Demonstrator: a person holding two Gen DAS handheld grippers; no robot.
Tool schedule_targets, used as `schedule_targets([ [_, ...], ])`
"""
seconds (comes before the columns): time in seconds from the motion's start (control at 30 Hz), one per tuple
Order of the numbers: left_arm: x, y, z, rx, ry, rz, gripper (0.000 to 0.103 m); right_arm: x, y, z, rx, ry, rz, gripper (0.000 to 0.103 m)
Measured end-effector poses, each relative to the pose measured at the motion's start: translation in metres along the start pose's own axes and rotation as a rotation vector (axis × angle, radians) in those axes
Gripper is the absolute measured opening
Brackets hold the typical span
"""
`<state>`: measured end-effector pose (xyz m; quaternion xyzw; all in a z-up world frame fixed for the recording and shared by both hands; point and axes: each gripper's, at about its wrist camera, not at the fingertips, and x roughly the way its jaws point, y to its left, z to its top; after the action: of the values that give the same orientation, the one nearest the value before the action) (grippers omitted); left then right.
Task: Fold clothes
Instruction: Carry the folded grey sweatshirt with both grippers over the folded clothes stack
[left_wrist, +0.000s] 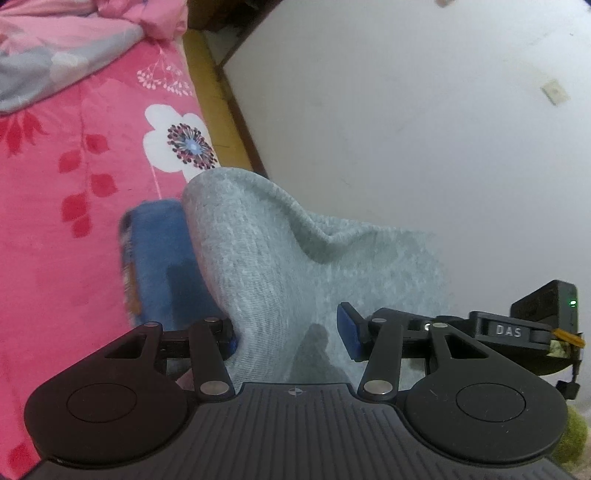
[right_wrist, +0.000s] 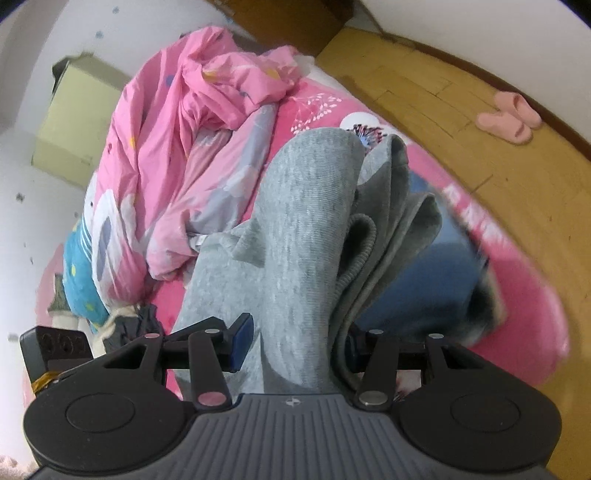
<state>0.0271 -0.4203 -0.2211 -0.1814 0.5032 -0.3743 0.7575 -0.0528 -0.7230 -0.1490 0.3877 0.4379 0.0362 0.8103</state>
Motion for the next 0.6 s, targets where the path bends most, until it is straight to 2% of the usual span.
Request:
schedule_targets([
  [0.13, 0.034, -0.006, 0.011, -0.043, -0.040, 0.044, 0.048, 0.022, -0.028, 0.043, -0.036, 0.063, 0.009, 0.053],
  [0.27, 0.042, 0.000, 0.015, -0.078, -0.067, 0.081, 0.049, 0.050, -0.044, 0.072, -0.072, 0.112, 0.030, 0.052],
  [0.6, 0.057, 0.017, 0.022, -0.155, -0.126, 0.168, 0.048, 0.100, -0.045, 0.100, -0.160, 0.201, 0.102, 0.052],
])
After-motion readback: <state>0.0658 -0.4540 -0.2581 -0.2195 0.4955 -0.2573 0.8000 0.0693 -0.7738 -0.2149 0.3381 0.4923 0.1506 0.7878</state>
